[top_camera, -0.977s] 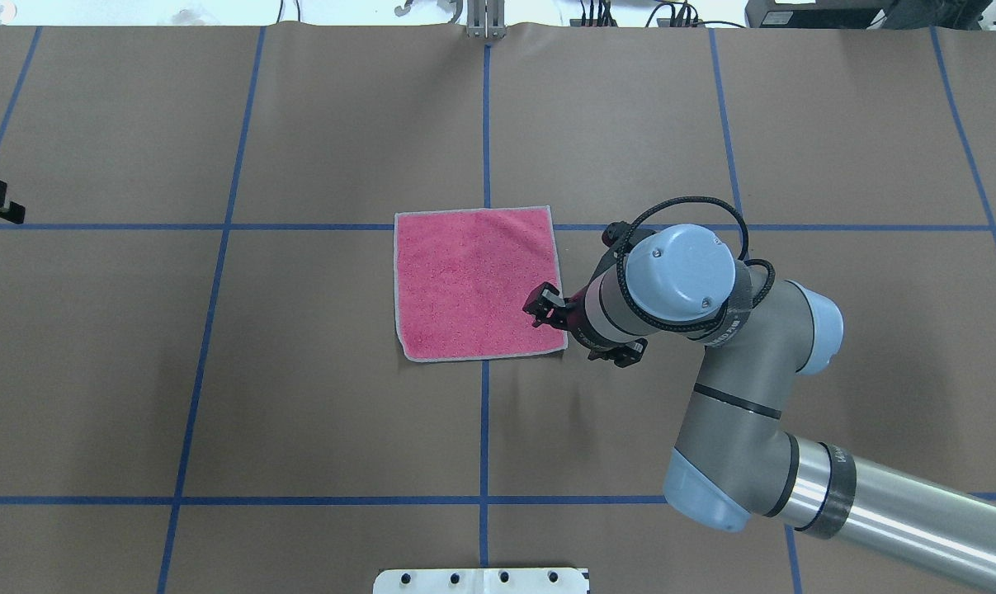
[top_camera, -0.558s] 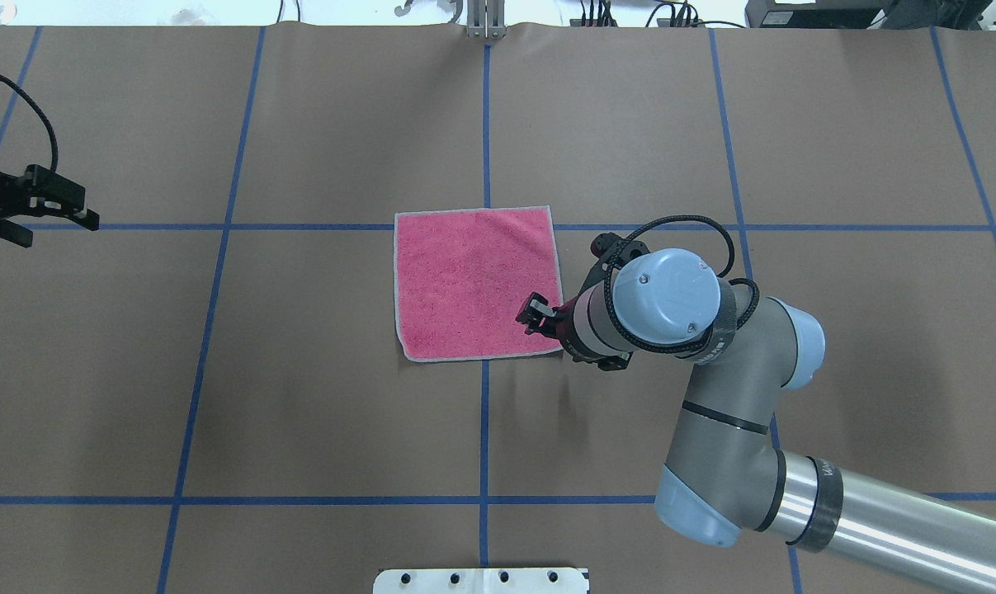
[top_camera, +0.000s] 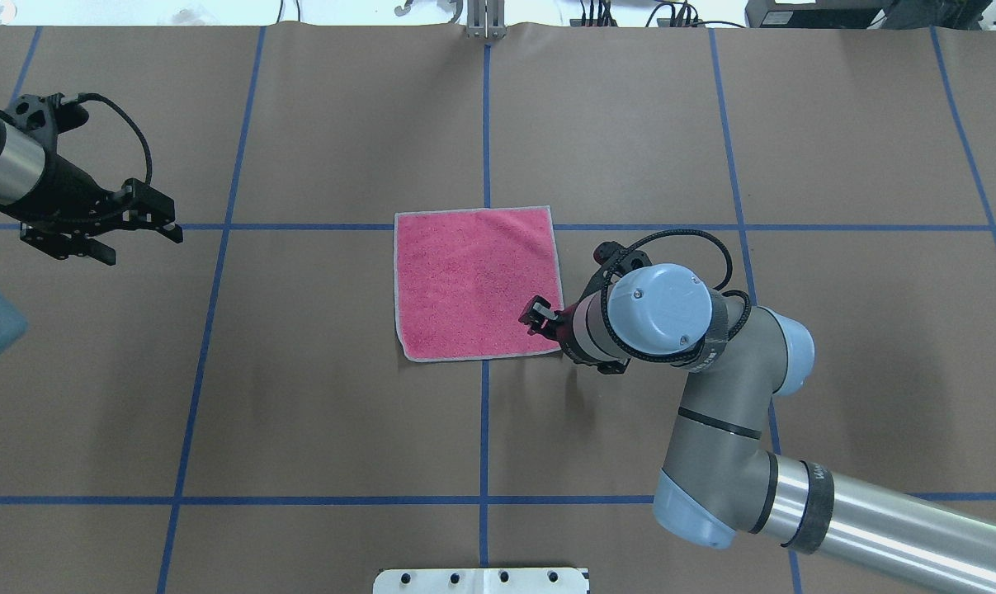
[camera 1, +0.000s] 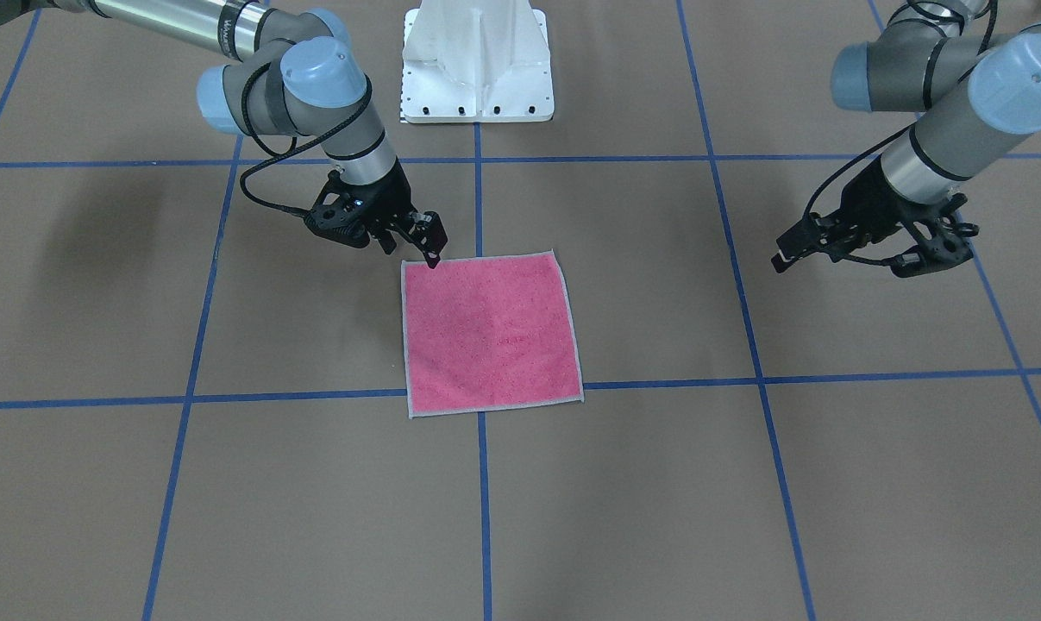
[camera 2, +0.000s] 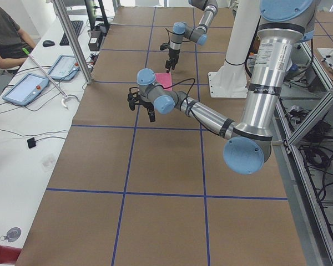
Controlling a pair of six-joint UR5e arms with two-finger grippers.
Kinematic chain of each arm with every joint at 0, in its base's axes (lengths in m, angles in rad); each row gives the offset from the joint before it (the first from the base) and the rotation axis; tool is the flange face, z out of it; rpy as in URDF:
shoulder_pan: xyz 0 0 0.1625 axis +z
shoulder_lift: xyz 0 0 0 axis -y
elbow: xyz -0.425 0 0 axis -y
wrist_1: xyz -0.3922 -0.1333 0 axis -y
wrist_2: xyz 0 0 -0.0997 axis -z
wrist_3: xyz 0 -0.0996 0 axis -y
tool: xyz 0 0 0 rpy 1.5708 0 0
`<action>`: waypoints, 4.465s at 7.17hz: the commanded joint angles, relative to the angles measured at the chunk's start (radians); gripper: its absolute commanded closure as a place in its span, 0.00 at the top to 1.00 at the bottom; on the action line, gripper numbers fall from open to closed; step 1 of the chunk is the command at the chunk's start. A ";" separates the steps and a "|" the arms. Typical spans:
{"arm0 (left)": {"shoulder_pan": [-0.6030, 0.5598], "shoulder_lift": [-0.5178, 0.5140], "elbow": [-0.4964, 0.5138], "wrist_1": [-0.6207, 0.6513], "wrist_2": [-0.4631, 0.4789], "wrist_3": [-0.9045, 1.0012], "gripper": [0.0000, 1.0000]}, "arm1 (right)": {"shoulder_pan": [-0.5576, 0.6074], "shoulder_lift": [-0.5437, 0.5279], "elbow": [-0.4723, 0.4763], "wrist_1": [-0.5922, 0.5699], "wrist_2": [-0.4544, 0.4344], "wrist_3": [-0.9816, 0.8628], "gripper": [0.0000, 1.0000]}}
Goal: Fold towel twice with both arms
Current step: 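Pinch the towel corner with the right gripper while the left arm approaches, then move the left gripper to the towel corner nearest it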
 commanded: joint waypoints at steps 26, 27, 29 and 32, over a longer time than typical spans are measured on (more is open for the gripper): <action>0.013 -0.032 -0.006 0.002 0.010 -0.080 1.00 | 0.015 -0.013 0.009 -0.001 0.004 0.049 0.00; 0.014 -0.038 -0.006 0.002 0.010 -0.083 1.00 | 0.017 -0.046 0.051 -0.004 0.009 0.049 0.00; 0.055 -0.085 0.005 0.002 0.020 -0.127 1.00 | 0.015 -0.075 0.096 -0.010 0.012 0.052 0.00; 0.233 -0.199 0.025 0.003 0.207 -0.308 1.00 | -0.001 -0.086 0.110 -0.011 0.049 0.078 0.00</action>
